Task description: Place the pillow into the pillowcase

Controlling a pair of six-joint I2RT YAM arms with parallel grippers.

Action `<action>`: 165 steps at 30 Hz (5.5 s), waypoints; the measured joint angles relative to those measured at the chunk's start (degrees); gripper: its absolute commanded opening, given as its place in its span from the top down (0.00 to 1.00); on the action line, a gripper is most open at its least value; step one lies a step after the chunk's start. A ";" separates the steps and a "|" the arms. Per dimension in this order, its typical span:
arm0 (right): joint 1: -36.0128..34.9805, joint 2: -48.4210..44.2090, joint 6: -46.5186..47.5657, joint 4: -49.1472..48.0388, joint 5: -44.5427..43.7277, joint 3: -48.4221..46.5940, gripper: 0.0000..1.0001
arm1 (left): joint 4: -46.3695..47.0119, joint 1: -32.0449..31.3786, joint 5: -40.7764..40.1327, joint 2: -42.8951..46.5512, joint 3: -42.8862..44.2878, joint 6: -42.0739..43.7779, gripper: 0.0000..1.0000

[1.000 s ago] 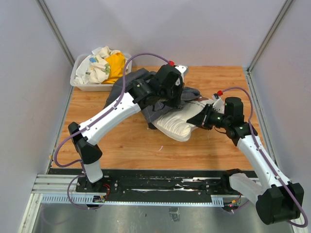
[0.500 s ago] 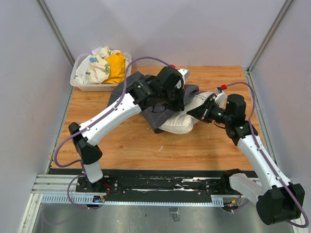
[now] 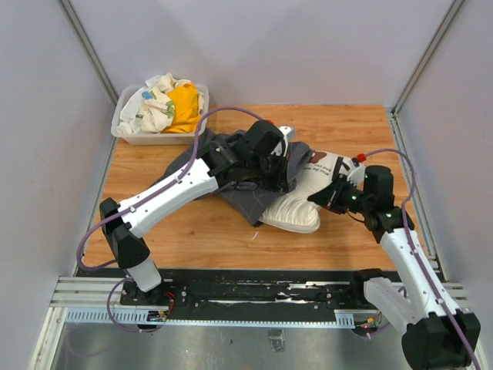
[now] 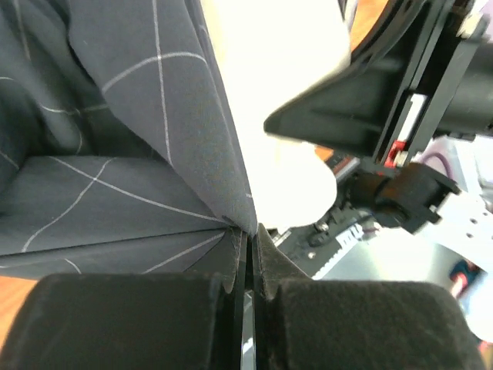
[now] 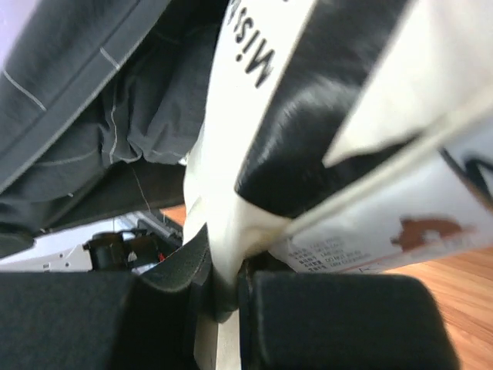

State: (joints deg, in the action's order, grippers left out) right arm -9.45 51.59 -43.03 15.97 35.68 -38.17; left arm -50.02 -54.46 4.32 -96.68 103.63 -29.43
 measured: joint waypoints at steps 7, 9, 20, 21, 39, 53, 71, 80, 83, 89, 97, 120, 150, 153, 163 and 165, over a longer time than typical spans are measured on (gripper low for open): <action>10.08 -4.07 3.96 9.42 -1.73 -4.52 0.99 | 6.03 -0.52 7.63 1.70 -3.41 -2.93 1.00; 10.95 -1.55 5.11 10.95 -1.88 -6.67 0.99 | 7.23 -0.50 7.91 1.75 -3.89 -2.99 1.00; 11.23 8.20 6.99 13.14 -2.56 -3.78 0.99 | 13.57 -0.66 7.65 -0.42 -16.59 -3.78 0.71; 11.28 8.39 7.08 13.07 -2.71 -3.78 0.99 | 13.40 -0.66 6.75 -0.68 -16.52 -3.43 0.68; 11.41 12.02 7.56 11.69 -0.46 -3.80 0.96 | 8.61 16.61 -23.43 28.26 -39.76 -3.93 0.24; 11.41 12.83 8.35 11.26 2.45 -4.42 0.95 | 16.55 37.59 -30.12 22.64 -52.33 -6.38 0.20; 11.43 13.14 8.33 10.86 3.37 -4.52 0.95 | 24.33 39.01 -32.72 7.21 -46.66 -4.02 1.00; 11.43 13.14 8.28 10.86 3.76 -4.52 0.95 | 21.33 42.18 -40.52 12.57 -29.42 0.63 1.00; 11.43 13.14 8.26 10.91 3.80 -4.74 0.95 | 21.05 44.72 -42.12 11.39 -23.45 1.95 1.00; 11.41 13.27 8.13 10.86 4.07 -6.25 0.94 | 22.27 49.11 -44.85 5.29 -12.72 4.94 1.00; 11.41 14.32 8.02 10.86 4.28 -6.32 0.94 | 24.11 50.88 -43.52 -12.07 3.39 7.87 0.73; 11.39 15.23 6.91 9.55 4.39 -6.23 0.92 | 19.19 17.90 -32.41 18.95 -29.75 5.79 0.40; 11.39 11.10 5.25 8.33 5.27 -2.12 0.90 | 32.92 -17.79 -45.66 5.90 -50.38 -1.57 0.28; 11.39 10.86 5.27 8.35 5.35 -2.12 0.90 | 30.45 -17.73 -49.53 2.89 -48.50 -3.02 0.42; 11.39 10.23 5.25 8.33 5.64 -1.33 0.99 | 18.51 -17.66 -53.53 2.03 -39.74 -5.33 1.00; 11.39 9.73 4.98 8.17 5.97 -1.29 0.99 | 15.15 -17.62 -51.47 2.03 -33.53 -4.70 1.00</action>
State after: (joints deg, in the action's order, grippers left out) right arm 1.93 61.32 -38.04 24.14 41.65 -39.46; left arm -34.87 -72.07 -47.16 -94.65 70.11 -34.13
